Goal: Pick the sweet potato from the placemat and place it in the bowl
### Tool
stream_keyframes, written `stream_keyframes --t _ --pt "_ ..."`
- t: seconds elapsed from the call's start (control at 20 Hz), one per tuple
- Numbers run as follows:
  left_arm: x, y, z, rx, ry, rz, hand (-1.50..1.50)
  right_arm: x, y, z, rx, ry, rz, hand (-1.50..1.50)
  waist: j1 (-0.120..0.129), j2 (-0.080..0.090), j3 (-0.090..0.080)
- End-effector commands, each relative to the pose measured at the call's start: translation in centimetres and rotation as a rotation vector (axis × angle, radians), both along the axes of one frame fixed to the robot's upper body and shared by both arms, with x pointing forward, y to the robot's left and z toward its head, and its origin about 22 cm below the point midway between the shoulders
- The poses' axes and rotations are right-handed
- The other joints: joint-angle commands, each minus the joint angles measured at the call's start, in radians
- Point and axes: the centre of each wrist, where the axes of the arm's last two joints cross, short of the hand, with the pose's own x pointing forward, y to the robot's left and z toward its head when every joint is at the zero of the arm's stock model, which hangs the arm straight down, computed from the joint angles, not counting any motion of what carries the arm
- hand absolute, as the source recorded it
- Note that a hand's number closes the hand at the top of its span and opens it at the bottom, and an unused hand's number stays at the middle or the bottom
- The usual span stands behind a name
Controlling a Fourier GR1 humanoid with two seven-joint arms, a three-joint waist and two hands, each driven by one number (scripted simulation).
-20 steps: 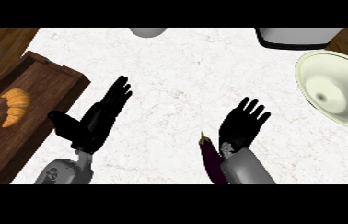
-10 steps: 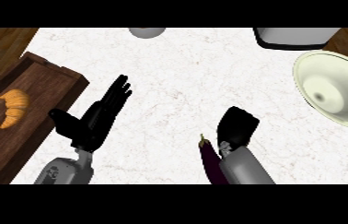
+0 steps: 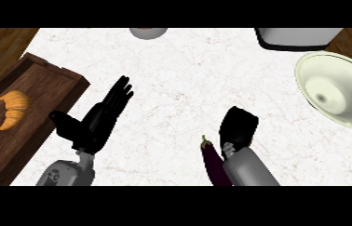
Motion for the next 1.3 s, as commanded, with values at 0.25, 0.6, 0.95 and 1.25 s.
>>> stream_keyframes --t 0.25,0.6,0.95,1.25 --pt "-0.8 -0.3 -0.6 -0.002 0.005 0.009 0.0 -2.5 -8.7 1.2 0.41 0.141 0.406 1.5 -0.031 0.016 0.012" --pt "-0.4 0.7 -0.9 0.001 0.006 0.013 0.0 -5.2 -13.4 5.4 0.291 -0.033 0.379 1.5 -0.017 0.019 0.011" --pt "0.0 -1.2 1.3 -0.01 0.001 0.018 0.0 -9.3 -11.5 15.4 0.347 -0.274 0.398 1.5 -0.026 0.013 0.011" --pt "-1.0 0.6 -0.3 -0.002 0.016 -0.002 0.0 -12.3 -12.4 22.5 0.267 -0.424 0.37 1.5 -0.018 0.016 0.01"
